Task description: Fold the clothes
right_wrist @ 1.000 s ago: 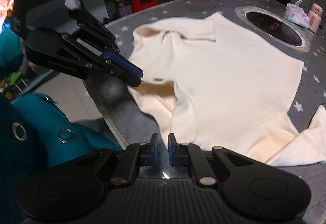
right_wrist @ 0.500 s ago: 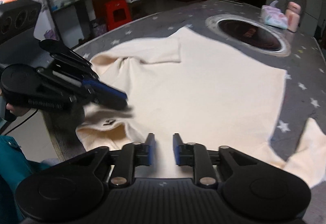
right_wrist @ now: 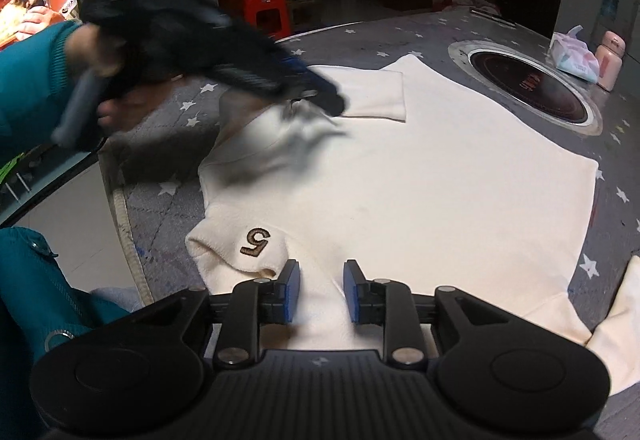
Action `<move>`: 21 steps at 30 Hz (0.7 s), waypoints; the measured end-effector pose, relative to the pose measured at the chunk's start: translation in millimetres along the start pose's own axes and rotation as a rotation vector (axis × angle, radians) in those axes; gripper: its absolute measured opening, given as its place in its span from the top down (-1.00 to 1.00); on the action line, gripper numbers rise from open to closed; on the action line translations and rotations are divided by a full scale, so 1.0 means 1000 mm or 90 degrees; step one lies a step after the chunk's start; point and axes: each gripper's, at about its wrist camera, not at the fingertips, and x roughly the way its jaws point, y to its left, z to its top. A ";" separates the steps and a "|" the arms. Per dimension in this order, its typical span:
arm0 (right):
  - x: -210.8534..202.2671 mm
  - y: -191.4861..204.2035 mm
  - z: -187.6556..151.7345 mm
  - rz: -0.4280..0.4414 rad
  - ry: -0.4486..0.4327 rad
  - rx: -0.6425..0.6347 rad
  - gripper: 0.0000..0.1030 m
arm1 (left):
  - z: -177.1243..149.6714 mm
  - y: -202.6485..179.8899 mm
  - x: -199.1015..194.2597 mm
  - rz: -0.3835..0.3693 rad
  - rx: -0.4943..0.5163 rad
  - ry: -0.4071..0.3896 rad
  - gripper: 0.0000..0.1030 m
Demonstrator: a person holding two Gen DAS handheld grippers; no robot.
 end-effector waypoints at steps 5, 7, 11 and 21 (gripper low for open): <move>-0.001 -0.003 -0.001 -0.007 0.000 0.011 0.34 | 0.006 -0.001 0.034 0.037 0.006 0.024 0.42; -0.003 -0.004 -0.003 -0.006 -0.002 0.017 0.33 | 0.005 0.000 0.037 0.039 0.010 0.016 0.43; -0.002 -0.006 -0.003 -0.003 -0.006 0.023 0.30 | 0.006 0.005 0.038 0.029 -0.007 0.007 0.84; -0.001 -0.007 -0.003 -0.003 -0.007 0.023 0.27 | -0.002 0.084 -0.035 0.106 -0.156 -0.095 0.91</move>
